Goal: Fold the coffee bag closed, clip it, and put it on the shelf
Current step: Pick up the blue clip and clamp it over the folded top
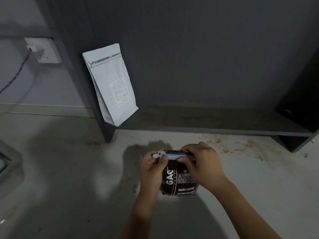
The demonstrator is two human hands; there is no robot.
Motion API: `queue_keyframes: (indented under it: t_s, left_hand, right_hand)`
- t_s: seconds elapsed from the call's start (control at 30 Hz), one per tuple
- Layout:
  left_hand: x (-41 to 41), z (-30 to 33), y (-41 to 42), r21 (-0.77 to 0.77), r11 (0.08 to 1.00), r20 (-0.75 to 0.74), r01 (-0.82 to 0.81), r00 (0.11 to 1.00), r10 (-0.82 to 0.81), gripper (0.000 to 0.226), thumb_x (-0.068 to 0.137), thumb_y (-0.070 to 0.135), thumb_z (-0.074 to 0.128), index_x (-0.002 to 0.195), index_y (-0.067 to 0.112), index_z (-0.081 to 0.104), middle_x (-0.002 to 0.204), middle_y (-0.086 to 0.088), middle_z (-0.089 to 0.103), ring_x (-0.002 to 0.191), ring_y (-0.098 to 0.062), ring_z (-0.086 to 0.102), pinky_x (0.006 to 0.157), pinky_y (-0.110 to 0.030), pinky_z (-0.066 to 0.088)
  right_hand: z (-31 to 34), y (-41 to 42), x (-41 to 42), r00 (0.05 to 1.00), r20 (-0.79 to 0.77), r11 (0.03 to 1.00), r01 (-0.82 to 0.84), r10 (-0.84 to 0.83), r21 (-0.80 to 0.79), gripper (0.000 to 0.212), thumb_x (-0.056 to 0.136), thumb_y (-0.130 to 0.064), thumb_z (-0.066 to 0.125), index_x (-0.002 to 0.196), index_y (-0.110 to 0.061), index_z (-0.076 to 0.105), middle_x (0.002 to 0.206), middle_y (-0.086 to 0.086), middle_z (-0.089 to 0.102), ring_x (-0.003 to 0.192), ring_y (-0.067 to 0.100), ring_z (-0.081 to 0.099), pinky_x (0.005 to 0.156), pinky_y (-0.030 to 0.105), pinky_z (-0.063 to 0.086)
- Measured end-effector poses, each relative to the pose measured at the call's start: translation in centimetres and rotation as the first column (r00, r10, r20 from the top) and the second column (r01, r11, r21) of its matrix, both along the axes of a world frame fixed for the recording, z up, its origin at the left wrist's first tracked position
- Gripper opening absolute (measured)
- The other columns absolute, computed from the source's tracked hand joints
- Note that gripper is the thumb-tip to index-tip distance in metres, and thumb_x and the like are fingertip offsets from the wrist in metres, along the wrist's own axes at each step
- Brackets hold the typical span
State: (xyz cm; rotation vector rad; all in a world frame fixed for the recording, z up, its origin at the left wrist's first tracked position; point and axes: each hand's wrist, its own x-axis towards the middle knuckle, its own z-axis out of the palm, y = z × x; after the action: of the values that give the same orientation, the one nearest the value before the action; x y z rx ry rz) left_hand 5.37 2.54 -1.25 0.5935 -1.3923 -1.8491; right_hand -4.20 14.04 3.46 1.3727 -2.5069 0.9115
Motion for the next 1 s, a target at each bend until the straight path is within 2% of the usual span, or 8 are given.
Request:
queue_keyframes:
  t_s: [0.6,0.67,0.77,0.8,0.87,0.93,0.97,1.0]
  left_hand:
    - [0.0,0.1,-0.3,0.043,0.999,0.003,-0.010,1.000,0.010,0.024,0.079,-0.014,0.058,0.074,0.009,0.061,0.062,0.008,0.075,0.058,-0.002,0.069,0.052,-0.012,0.053]
    - [0.0,0.2,-0.3,0.044,0.999,0.003,0.000,1.000,0.000,0.024,0.079,-0.015,0.057,0.073,0.008,0.061,0.062,0.005,0.074,0.058,-0.001,0.069,0.052,-0.012,0.053]
    - [0.1,0.1,-0.5,0.061,0.998,-0.007,0.022,1.000,-0.022,0.017,0.080,-0.016,0.056,0.077,0.001,0.057,0.070,-0.004,0.070,0.057,-0.001,0.068,0.054,-0.012,0.053]
    - [0.2,0.1,-0.6,0.063,0.997,-0.013,0.036,0.999,-0.035,0.016,0.080,-0.016,0.056,0.079,0.000,0.056,0.068,-0.002,0.070,0.057,0.000,0.067,0.054,-0.011,0.053]
    - [0.4,0.0,-1.0,0.054,0.996,-0.020,0.073,0.997,-0.072,0.015,0.078,-0.012,0.059,0.079,0.002,0.059,0.061,0.003,0.074,0.059,0.000,0.068,0.055,-0.010,0.053]
    - [0.6,-0.2,-1.4,0.032,0.992,-0.023,0.122,0.992,-0.121,0.012,0.072,-0.001,0.065,0.080,0.007,0.064,0.064,0.005,0.076,0.063,-0.003,0.070,0.057,-0.012,0.054]
    - [0.6,-0.3,-1.5,0.025,0.987,-0.021,0.160,0.987,-0.160,0.017,0.069,0.004,0.068,0.085,0.009,0.066,0.068,0.005,0.077,0.067,-0.005,0.071,0.060,-0.013,0.055]
    - [0.6,-0.5,-1.5,0.020,0.977,-0.013,0.211,0.977,-0.211,0.025,0.068,0.006,0.069,0.092,0.008,0.067,0.075,0.005,0.078,0.073,-0.006,0.072,0.064,-0.014,0.056]
  right_hand:
    - [0.0,-0.2,-0.1,1.000,-0.007,1.000,-0.013,0.013,-0.017,0.017,0.076,-0.033,0.069,0.089,-0.022,0.067,0.081,-0.003,0.072,0.078,0.018,0.058,0.065,0.028,0.040]
    - [0.1,0.1,-0.3,0.997,0.073,0.998,-0.019,0.023,-0.065,0.022,0.073,-0.031,0.073,0.093,-0.026,0.066,0.087,-0.009,0.070,0.080,0.012,0.059,0.066,0.021,0.043]
    - [0.1,1.5,-1.0,0.928,0.368,0.967,0.041,0.057,-0.253,0.042,0.068,-0.023,0.079,0.103,-0.036,0.059,0.102,-0.021,0.063,0.091,-0.002,0.059,0.070,0.006,0.046]
    - [-0.1,2.0,-1.4,0.896,0.441,0.960,0.072,0.058,-0.272,0.045,0.068,-0.021,0.079,0.105,-0.037,0.058,0.104,-0.021,0.063,0.093,-0.004,0.059,0.073,0.007,0.047]
    - [-1.2,3.2,-2.0,0.867,0.499,0.976,0.094,0.018,-0.199,0.040,0.071,-0.019,0.077,0.105,-0.031,0.060,0.102,-0.015,0.066,0.094,0.000,0.062,0.078,0.014,0.050]
    - [-2.4,3.9,-2.1,0.850,0.526,0.984,0.118,-0.032,-0.130,0.024,0.075,-0.013,0.074,0.094,-0.025,0.067,0.092,-0.006,0.072,0.087,0.006,0.066,0.078,0.024,0.053]
    - [-2.9,4.2,-1.9,0.835,0.548,0.981,0.140,-0.044,-0.134,0.018,0.077,-0.009,0.072,0.084,-0.025,0.069,0.084,-0.004,0.073,0.080,0.005,0.068,0.073,0.023,0.053]
    - [-3.3,4.4,-1.8,0.831,0.552,0.975,0.173,-0.068,-0.141,0.022,0.077,-0.005,0.071,0.072,-0.027,0.068,0.076,-0.004,0.073,0.072,0.000,0.067,0.067,0.016,0.052]
